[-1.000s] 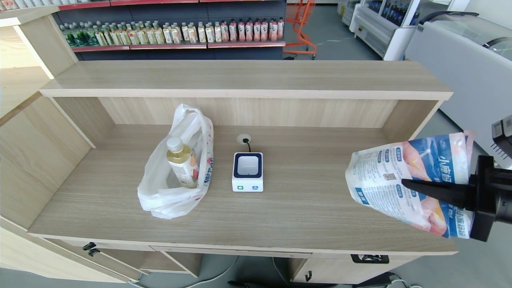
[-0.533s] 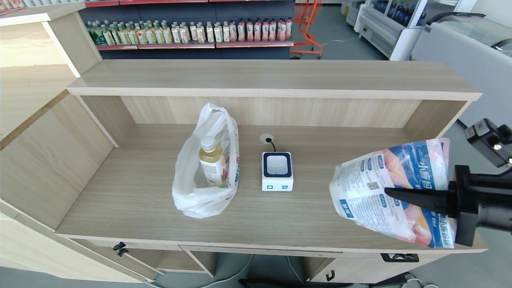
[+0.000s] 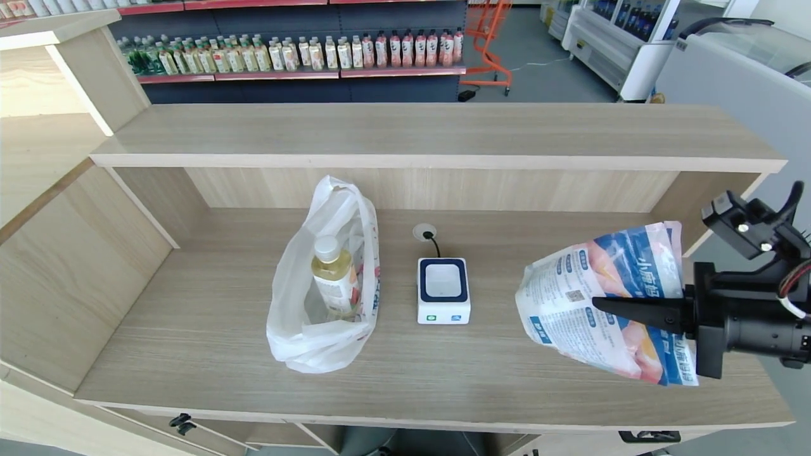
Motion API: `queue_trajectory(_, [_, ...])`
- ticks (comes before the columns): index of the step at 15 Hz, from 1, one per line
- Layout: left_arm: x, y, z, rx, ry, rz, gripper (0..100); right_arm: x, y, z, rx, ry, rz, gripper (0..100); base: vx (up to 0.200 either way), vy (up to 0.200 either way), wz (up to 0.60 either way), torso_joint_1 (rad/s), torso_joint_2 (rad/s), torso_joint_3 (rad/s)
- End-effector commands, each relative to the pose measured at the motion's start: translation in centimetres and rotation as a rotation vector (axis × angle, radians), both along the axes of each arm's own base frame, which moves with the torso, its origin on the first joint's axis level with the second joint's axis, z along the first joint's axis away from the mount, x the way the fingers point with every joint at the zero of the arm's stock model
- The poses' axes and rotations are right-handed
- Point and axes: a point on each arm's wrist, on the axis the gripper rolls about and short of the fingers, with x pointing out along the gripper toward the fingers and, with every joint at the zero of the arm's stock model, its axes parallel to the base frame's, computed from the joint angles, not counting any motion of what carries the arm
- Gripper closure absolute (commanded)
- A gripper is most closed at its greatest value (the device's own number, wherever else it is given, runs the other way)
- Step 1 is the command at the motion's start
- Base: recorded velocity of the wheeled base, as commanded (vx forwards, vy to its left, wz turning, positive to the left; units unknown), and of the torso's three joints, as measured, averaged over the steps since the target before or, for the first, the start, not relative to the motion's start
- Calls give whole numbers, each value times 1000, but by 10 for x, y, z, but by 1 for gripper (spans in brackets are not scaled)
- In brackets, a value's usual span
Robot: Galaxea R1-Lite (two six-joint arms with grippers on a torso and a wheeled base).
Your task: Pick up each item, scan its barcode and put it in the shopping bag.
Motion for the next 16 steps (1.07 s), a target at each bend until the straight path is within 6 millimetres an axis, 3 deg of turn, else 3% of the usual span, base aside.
queue_trajectory(1, [0,0,0,-1,-1,0,0,17,5,-1,-5,16,3,100,0,0,0,0,0,0])
queue_trajectory(5, [0,0,0,-1,-1,0,0,29,8,-2,-22,-25,16,100,0,0,0,0,0,0])
queue_trajectory(9, [0,0,0,-1,-1,0,0,46,14,-12,-72,-206,159,100,0,0,0,0,0,0])
queue_trajectory(12, [0,0,0,-1,-1,0,0,73,17,-29,-114,-348,260,100,0,0,0,0,0,0])
queue_trajectory(16, [0,0,0,-1,-1,0,0,104,3,-55,-202,-479,366,100,0,0,0,0,0,0])
